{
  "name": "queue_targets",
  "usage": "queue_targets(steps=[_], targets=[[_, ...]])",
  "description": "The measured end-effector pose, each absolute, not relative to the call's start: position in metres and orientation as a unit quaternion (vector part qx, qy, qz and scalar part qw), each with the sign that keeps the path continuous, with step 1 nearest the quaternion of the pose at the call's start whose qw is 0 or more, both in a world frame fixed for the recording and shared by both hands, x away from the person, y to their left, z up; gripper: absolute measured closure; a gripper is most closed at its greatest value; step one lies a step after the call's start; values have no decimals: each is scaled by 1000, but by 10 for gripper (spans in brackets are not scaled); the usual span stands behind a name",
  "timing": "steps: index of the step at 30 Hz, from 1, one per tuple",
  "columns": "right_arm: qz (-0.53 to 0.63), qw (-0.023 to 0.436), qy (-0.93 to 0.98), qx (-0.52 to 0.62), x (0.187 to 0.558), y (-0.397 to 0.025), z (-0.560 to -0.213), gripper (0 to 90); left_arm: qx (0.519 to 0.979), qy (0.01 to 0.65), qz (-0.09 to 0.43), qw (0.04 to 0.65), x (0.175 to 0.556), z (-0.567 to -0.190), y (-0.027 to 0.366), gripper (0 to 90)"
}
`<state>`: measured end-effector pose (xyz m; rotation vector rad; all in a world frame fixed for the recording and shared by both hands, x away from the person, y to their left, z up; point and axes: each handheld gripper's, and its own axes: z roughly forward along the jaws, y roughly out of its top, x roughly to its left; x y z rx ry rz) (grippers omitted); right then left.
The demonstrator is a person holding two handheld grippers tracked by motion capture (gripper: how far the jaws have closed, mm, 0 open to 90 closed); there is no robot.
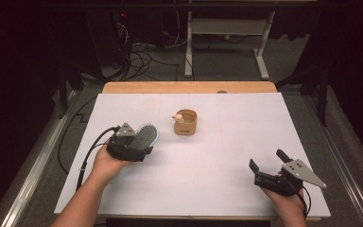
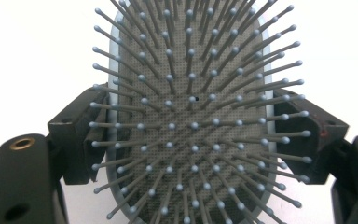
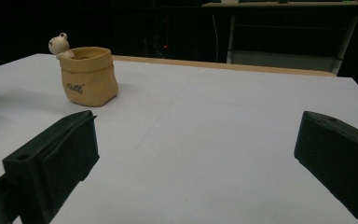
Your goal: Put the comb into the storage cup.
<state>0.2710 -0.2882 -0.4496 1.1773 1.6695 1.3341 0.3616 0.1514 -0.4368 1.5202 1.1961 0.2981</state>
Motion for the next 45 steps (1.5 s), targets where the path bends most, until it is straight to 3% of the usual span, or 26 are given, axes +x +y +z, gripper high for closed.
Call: queue_targets(steps=[19, 37, 45], targets=[[518, 346, 646, 441, 269, -285, -447, 1, 555, 484, 146, 661, 344, -421, 151, 209], [524, 345, 651, 427, 267, -280, -445, 1, 504, 433, 154, 731, 318, -409, 141, 209], [523, 342, 654, 426, 268, -278, -446, 1, 508, 416, 146, 740, 312, -413, 131, 209]])
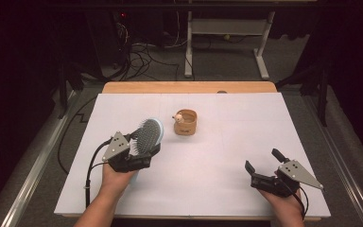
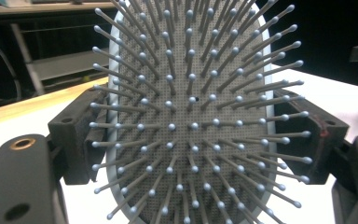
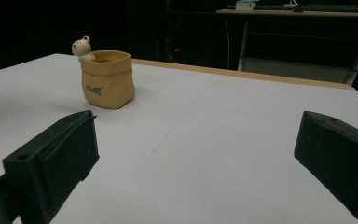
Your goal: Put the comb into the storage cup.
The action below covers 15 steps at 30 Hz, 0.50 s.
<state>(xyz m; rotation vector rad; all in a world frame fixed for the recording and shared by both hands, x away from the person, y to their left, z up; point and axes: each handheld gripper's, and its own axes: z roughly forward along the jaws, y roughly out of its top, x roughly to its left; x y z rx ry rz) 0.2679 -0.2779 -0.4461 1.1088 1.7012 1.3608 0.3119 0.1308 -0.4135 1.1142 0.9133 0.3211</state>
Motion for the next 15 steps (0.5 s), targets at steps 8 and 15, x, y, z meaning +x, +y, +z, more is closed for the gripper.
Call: queue_targets(steps=[8, 15], targets=[[523, 339, 657, 425, 268, -276, -447, 1, 511, 415, 147, 738, 311, -414, 129, 209], [523, 332, 661, 423, 270, -271, -444, 1, 514, 411, 151, 738, 310, -412, 126, 209]])
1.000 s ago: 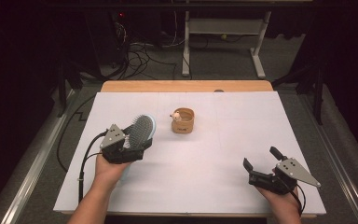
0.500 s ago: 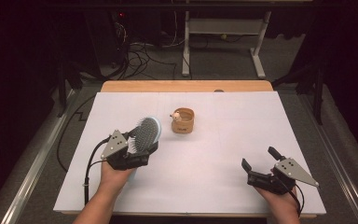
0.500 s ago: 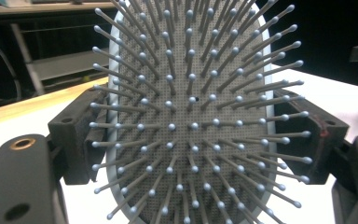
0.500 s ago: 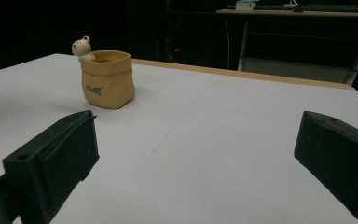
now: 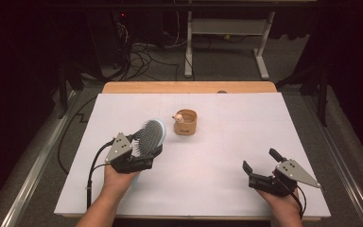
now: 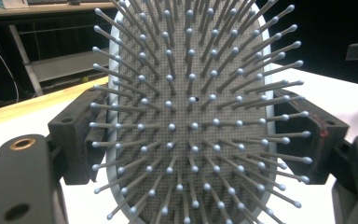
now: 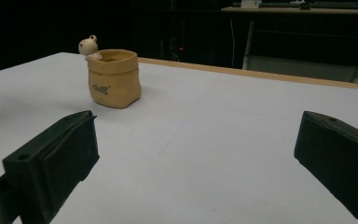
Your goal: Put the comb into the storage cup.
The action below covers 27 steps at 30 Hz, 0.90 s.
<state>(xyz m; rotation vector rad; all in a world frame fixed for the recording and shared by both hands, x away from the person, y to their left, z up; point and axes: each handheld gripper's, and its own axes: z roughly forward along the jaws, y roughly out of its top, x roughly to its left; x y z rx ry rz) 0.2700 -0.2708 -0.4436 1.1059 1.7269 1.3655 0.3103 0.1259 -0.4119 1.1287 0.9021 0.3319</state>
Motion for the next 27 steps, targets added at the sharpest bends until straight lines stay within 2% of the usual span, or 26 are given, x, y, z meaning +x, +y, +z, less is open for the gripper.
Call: queue_targets(steps=[6, 14, 27], targets=[[525, 309, 675, 416, 279, -262, -436, 0, 523, 406, 155, 733, 313, -408, 119, 209], [525, 318, 685, 393, 291, -242, -419, 0, 528, 390, 155, 738, 316, -399, 105, 209], [533, 296, 697, 378, 307, -221, -407, 0, 529, 376, 140, 748, 319, -395, 81, 209]])
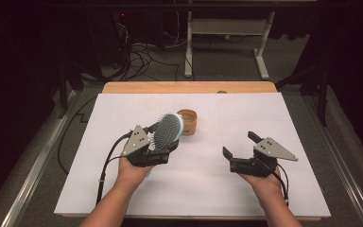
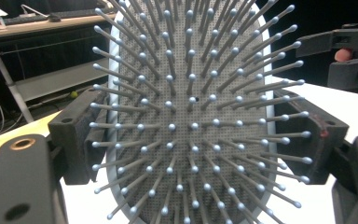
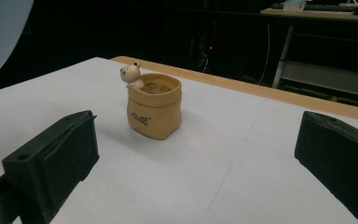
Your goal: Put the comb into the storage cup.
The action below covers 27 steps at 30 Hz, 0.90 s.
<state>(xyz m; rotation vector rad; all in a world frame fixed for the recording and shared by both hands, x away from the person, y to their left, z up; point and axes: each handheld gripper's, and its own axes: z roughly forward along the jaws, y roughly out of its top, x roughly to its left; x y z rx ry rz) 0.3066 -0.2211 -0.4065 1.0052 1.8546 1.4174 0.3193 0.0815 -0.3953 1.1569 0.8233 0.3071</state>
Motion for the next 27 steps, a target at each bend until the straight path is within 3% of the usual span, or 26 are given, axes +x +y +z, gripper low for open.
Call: queue_targets(steps=[27], targets=[[558, 254, 711, 345, 299, -186, -399, 1, 540, 361, 133, 749, 305, -414, 64, 208]])
